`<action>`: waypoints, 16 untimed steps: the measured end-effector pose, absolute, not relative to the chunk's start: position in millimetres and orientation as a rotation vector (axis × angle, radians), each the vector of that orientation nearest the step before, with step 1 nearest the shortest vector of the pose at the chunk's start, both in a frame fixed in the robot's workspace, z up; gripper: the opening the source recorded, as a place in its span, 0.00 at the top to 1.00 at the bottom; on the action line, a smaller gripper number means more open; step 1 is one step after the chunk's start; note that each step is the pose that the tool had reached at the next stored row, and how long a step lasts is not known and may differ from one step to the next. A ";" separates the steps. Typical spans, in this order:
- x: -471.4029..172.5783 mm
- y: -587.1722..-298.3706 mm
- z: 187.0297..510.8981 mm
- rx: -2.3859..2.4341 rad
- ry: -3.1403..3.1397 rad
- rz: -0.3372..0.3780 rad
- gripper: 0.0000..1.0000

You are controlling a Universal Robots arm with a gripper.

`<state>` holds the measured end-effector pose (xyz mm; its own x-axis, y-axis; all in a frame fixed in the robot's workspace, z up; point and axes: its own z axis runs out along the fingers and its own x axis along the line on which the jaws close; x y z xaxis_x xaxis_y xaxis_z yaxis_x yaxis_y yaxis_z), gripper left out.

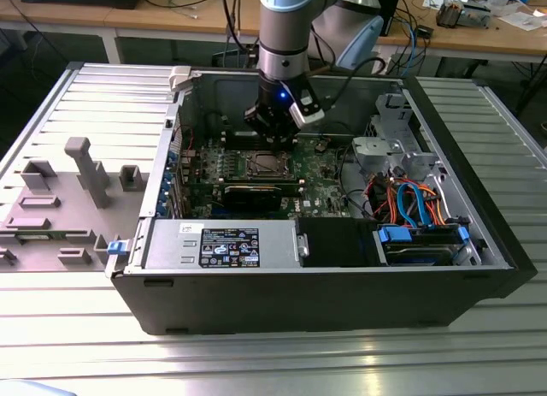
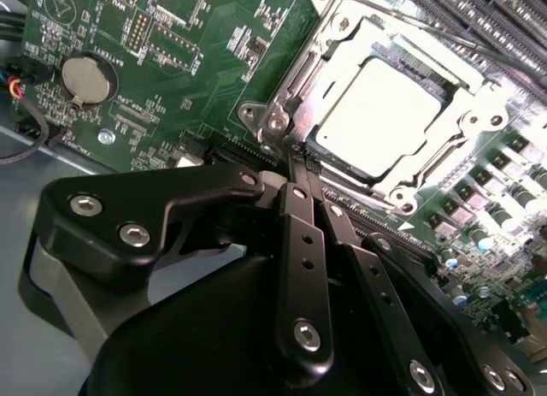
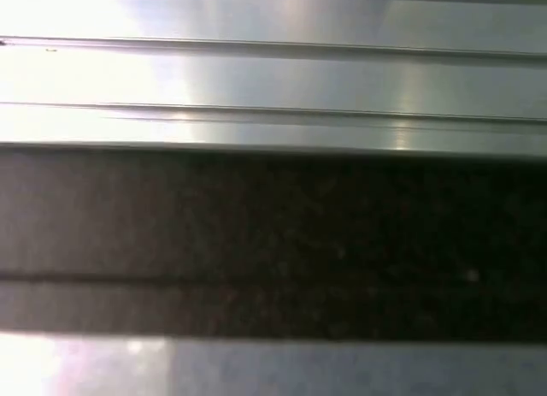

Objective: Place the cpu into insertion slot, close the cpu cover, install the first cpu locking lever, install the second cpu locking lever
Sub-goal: 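Install the first cpu locking lever, then install the second cpu locking lever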

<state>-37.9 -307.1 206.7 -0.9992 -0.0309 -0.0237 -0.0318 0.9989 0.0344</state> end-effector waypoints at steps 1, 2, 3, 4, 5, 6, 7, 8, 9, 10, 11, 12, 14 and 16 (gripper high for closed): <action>-37.9 -308.1 206.7 -0.049 3.118 0.054 0.89; -37.8 -308.5 206.7 -0.049 3.118 0.054 0.89; -37.8 -308.5 206.7 -0.049 3.118 0.054 0.89; -37.8 -308.5 206.7 -0.049 3.118 0.054 0.89; -37.9 -308.5 206.7 -0.049 3.118 0.054 0.89; -37.9 -308.6 206.7 -0.049 3.118 0.054 0.89; -37.9 -308.6 206.7 -0.049 3.118 0.054 0.89; -37.9 -308.6 206.7 -0.049 3.118 0.054 0.89; -37.8 -308.6 206.7 -0.049 3.118 0.054 0.89; -37.8 -308.6 206.7 -0.049 3.118 0.054 0.89; -37.9 -308.7 206.7 -0.049 3.118 0.054 0.89; -37.9 -308.7 206.7 -0.049 3.118 0.054 0.89; -37.9 -308.7 206.7 -0.049 3.118 0.054 0.89; -37.9 -308.8 206.7 -0.049 3.118 0.054 0.89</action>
<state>-37.9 -308.8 206.7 -0.9992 -0.0310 -0.0237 -0.0318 0.9989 0.0344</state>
